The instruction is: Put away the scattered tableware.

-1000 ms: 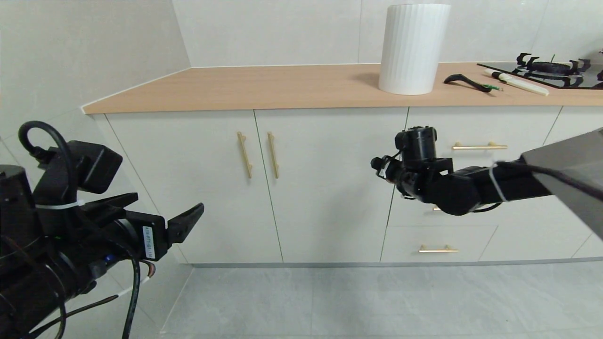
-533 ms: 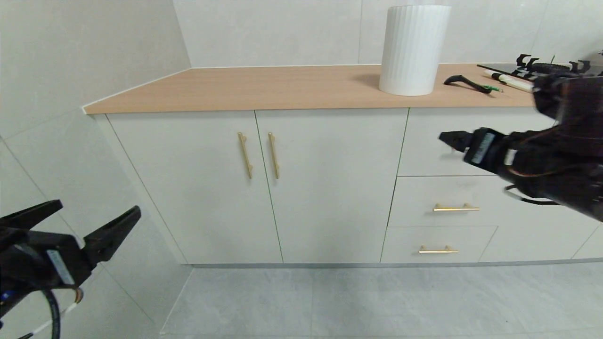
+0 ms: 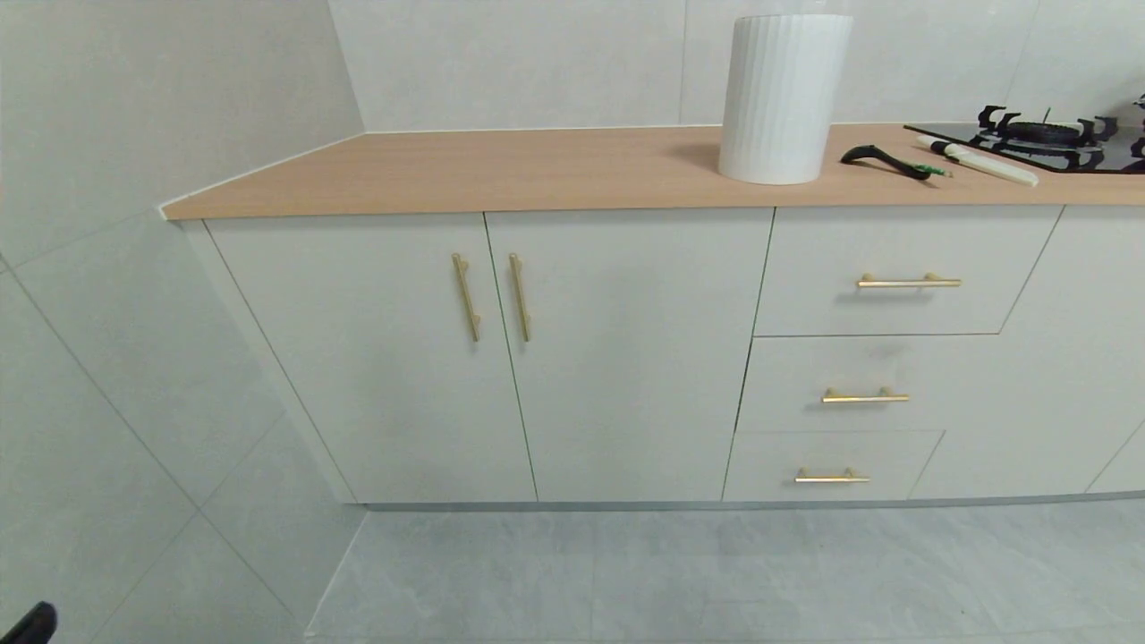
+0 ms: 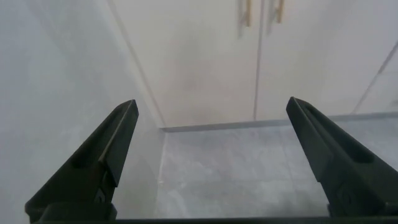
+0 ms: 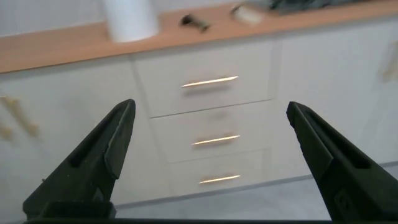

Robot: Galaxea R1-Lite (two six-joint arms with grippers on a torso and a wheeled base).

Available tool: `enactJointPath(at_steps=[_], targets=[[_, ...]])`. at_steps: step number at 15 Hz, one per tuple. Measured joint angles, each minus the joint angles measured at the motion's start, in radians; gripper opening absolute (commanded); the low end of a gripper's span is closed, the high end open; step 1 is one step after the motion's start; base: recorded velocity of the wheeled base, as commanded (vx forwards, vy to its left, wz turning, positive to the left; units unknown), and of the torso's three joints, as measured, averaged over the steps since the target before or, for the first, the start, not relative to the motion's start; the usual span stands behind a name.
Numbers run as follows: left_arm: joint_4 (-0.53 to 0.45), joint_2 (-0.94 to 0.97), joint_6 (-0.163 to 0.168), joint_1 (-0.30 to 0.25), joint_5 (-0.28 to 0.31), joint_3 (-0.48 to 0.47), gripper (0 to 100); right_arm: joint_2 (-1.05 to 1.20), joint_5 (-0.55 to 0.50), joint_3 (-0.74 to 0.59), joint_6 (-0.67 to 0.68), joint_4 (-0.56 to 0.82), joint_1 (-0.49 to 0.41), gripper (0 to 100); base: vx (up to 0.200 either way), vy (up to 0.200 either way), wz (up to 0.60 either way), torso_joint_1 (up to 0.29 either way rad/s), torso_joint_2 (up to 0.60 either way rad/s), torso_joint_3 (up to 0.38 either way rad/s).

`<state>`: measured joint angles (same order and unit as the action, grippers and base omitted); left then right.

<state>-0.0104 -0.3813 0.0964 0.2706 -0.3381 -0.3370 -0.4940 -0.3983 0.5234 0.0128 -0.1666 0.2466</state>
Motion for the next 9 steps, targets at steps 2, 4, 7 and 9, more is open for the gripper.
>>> enactJointPath(at_steps=[2,4,7,9], targets=[[-0.01,0.093,0.025,-0.038,0.003,0.008,100,0.196,-0.028,-0.019,-0.035,0.135,-0.039,100,0.0,0.0,0.0,0.0,0.0,0.0],[-0.01,0.192,0.069,-0.097,0.009,0.019,100,0.321,-0.056,-0.033,-0.045,0.222,-0.13,100,0.0,0.0,0.0,0.028,0.0,0.001],[0.064,0.263,0.067,-0.181,0.005,0.055,100,0.437,-0.018,-0.105,-0.053,0.246,-0.238,100,0.0,0.0,0.0,0.0,0.0,0.0],[0.061,0.303,0.082,-0.233,0.036,0.087,100,0.471,-0.036,-0.157,-0.037,0.242,-0.249,100,0.0,0.0,0.0,0.0,0.0,0.0]])
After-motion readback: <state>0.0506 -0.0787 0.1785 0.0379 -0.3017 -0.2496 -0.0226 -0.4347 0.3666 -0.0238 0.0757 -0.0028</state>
